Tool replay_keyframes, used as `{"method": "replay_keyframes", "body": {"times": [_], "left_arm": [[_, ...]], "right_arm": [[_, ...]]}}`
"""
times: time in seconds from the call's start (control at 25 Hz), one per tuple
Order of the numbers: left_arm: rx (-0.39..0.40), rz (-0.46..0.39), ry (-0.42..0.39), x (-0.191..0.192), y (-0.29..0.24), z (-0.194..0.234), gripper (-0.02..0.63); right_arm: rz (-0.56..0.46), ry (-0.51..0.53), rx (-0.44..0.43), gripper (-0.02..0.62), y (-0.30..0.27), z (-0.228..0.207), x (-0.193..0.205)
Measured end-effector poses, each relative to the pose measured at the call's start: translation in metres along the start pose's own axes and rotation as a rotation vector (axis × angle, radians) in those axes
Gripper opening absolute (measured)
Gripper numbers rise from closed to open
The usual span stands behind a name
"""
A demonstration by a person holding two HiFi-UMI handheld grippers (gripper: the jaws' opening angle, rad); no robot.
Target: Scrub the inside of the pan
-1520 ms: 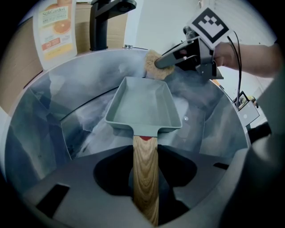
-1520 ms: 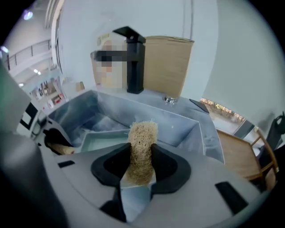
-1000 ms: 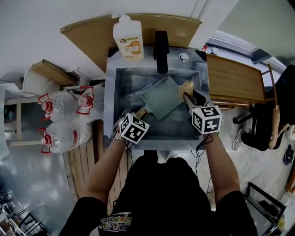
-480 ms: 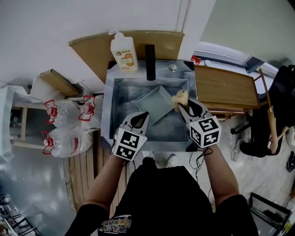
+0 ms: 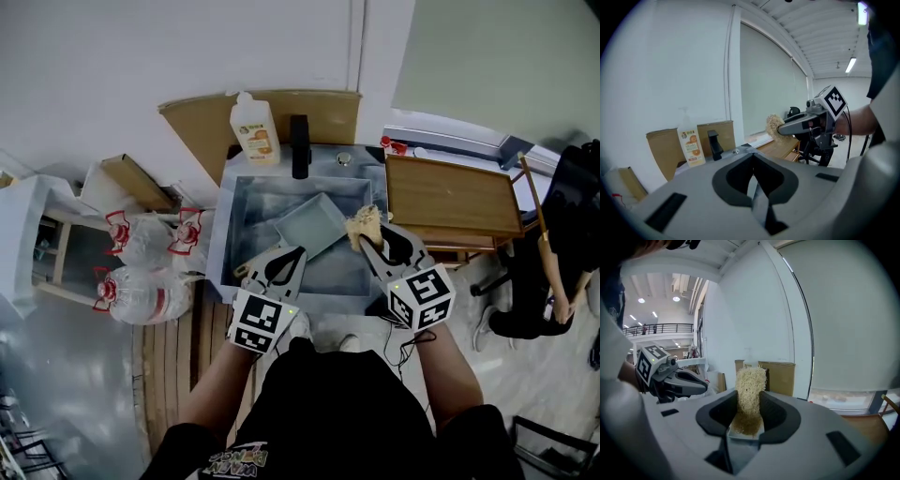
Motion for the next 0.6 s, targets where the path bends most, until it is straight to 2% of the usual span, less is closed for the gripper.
{"method": "replay_keyframes", "body": {"times": [0.24, 0.6], "left_arm": [[-0.015, -0.010, 0.032, 0.002, 0.022, -0.031, 0.009], [-0.057, -0.004, 0.085, 0.029, 0.049, -0.066, 0.009]], "right_arm": [[-0.013, 0.014, -0.040, 0.146, 0.025, 0.012, 0.010], [0.004, 0.012, -0.111, 0.146, 0.051, 0.039, 0.041]]}}
Point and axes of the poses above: the fingertips, and each gripper's own axes: y backward along the fingers, z to its left, x out of its underside, the point moved 5 cm from there along y, backward along the fingers, and after that the axes turned 11 degrees about z, right-handed, at the moved point
